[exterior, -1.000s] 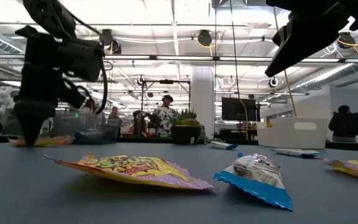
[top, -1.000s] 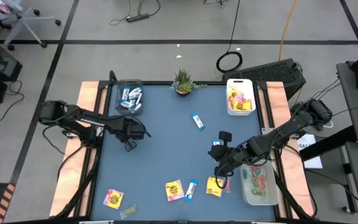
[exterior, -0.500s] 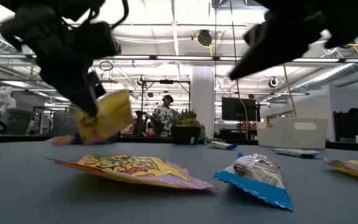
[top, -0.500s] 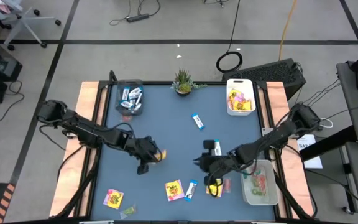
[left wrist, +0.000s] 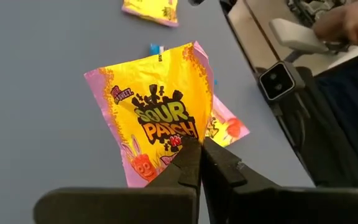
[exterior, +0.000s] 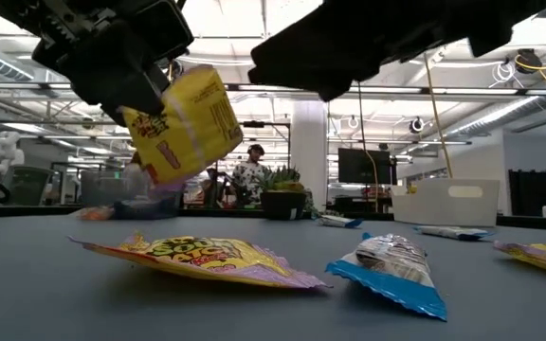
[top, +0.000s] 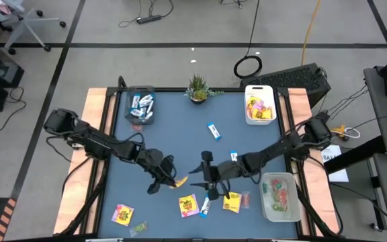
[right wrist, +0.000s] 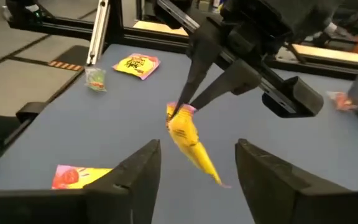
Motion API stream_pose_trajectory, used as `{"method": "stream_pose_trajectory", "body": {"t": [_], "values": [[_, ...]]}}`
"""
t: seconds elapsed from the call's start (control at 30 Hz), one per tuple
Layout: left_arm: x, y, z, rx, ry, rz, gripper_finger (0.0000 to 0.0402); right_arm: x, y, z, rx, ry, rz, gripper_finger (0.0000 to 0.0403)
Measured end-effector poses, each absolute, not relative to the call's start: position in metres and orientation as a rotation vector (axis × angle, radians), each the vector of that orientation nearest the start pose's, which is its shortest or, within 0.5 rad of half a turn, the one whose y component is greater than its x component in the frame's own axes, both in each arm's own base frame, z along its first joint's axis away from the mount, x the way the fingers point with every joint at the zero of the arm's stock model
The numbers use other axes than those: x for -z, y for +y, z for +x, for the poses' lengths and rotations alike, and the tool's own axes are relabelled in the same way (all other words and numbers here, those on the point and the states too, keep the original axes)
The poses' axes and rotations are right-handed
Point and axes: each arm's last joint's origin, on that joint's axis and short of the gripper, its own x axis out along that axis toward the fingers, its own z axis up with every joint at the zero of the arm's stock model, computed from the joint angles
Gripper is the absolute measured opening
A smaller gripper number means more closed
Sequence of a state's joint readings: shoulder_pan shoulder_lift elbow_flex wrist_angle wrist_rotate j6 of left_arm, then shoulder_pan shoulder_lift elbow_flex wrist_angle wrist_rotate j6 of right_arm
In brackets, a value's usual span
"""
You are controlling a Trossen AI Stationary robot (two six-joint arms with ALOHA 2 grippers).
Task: Sort candy
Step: Put the top yellow candy pack into the white bin
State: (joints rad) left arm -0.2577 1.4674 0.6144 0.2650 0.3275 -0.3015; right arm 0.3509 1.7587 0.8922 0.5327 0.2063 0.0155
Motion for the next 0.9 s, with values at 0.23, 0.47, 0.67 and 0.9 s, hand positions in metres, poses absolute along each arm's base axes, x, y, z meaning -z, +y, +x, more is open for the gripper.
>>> {"method": "stream_pose_trajectory", "body": {"t": [0.23, 0.47, 0.67, 0.9], "values": [[-0.168, -0.081, 0.271, 0.498, 0.632, -0.289, 0.001, -0.177, 0.111, 0.352, -0.207, 0.311, -0.039, 0.0206], [-0.17, -0.078, 0.273, 0.49, 0.602, -0.29, 0.001, -0.165, 0.107, 0.36, -0.247, 0.286, -0.001, 0.0177], [-0.173, -0.076, 0.276, 0.482, 0.566, -0.292, 0.001, -0.166, 0.11, 0.37, -0.286, 0.295, 0.019, 0.0115], [-0.174, -0.076, 0.276, 0.473, 0.553, -0.289, 0.0014, -0.173, 0.111, 0.373, -0.276, 0.317, -0.007, 0.0018]]}}
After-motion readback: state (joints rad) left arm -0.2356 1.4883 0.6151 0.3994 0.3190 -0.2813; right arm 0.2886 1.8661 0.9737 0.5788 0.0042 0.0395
